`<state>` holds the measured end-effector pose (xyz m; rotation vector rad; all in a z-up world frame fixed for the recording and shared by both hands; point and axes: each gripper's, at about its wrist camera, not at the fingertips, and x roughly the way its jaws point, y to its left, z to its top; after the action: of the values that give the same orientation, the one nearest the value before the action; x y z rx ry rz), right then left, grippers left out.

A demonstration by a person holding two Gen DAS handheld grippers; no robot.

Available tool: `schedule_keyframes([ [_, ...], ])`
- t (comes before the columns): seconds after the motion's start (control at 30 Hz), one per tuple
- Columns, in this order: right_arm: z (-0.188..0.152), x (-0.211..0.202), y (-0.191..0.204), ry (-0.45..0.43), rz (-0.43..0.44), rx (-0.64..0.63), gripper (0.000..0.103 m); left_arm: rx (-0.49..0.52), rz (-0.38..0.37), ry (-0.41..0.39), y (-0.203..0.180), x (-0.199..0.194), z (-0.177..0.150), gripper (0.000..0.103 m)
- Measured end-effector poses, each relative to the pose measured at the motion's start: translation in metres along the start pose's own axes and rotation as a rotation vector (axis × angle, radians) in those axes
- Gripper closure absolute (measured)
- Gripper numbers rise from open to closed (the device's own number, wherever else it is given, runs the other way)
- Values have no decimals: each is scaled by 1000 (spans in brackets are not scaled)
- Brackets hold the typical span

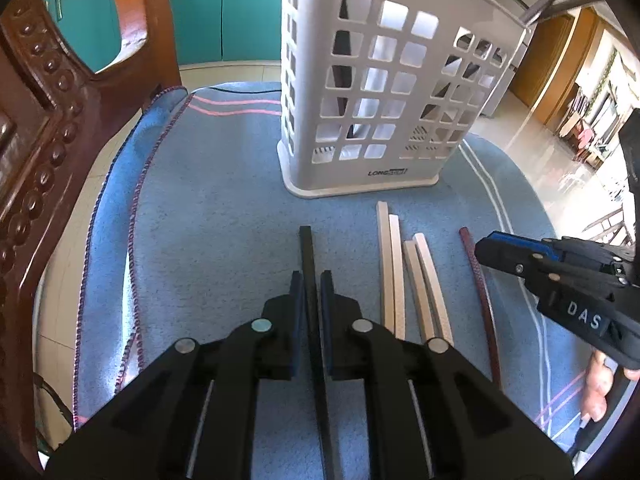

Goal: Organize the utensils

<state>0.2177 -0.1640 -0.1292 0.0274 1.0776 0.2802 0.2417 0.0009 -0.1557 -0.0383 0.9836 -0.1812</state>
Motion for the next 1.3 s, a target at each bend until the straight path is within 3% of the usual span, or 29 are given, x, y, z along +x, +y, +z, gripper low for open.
schedule_keyframes([
  [0.27,-5,8,7,11,-53,-26,77,35,45,3,-11,8,-1,87],
  [0.63,-12,18,28,-4,-132,-86,72,68,71,-3,-29,12,-1,82],
  [0.67,-12,19,28,-6,-130,-88,72,68,72,-4,-31,12,-1,82],
  [0.8,-14,17,32,-12,-105,-80,90,74,69,-6,-33,12,-2,85],
  [0.97,-11,14,28,-12,-68,-60,92,75,72,-9,-36,12,-2,94],
  [1.3,3,-7,22,-64,8,-45,96,62,59,-48,-26,2,1,96],
])
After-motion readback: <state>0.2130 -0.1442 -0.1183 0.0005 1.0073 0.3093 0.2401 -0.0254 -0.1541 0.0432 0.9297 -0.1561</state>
